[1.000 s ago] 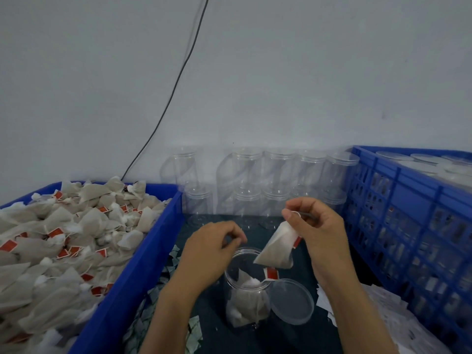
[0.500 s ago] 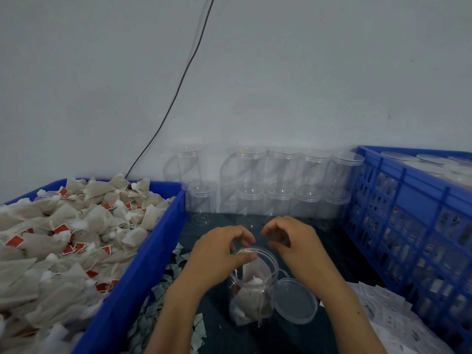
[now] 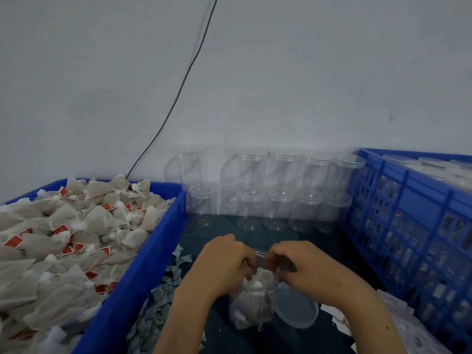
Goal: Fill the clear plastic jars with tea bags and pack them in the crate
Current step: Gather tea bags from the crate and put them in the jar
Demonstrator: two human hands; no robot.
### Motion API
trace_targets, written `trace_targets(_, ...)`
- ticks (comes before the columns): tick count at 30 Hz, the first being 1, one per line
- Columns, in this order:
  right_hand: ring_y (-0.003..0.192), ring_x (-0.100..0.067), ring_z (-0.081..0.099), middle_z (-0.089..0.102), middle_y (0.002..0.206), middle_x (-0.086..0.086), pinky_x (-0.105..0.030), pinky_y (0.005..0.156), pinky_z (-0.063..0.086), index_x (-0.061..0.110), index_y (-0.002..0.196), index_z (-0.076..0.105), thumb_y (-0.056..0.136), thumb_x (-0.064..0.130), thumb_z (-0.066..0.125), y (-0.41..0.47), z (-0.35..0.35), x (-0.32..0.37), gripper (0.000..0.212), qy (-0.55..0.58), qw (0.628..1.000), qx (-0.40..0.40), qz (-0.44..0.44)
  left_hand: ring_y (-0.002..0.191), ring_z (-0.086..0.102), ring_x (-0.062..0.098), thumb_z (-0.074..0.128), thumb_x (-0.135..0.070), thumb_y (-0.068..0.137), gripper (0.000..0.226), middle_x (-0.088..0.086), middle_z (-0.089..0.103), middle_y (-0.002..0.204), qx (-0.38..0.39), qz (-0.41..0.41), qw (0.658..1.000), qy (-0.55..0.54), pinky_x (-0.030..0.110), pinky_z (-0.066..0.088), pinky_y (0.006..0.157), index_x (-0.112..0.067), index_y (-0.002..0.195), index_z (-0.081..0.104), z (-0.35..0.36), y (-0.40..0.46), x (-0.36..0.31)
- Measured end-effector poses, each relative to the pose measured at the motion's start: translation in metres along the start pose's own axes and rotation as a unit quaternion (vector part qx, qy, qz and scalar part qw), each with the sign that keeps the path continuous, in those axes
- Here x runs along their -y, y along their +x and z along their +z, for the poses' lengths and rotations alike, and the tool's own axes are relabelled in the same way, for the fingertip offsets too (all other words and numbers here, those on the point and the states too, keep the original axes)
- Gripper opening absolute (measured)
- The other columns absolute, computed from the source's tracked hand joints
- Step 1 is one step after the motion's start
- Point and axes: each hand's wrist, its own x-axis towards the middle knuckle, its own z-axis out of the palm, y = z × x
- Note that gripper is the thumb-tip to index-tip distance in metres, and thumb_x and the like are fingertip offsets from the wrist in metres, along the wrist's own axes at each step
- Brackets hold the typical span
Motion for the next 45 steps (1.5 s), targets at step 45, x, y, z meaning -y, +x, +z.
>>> trace_targets(45,0.074,-0.019,0.066,0.07,0.076,-0.006,-0.021,0.066,0.053,0.005,0.076,0.069,0.09,-0.017,0.043,-0.032,0.075,-0.072,0.037,0.37,0.882,-0.286,0.058,0.097,0.058,0.013,0.068,-0.025,0.088,0.025,0.0,0.059,0.11,0.017,-0.294,0.954,-0.064,0.027,0.049,0.083,-0.017,0.111,0.059,0.052,-0.08,0.062)
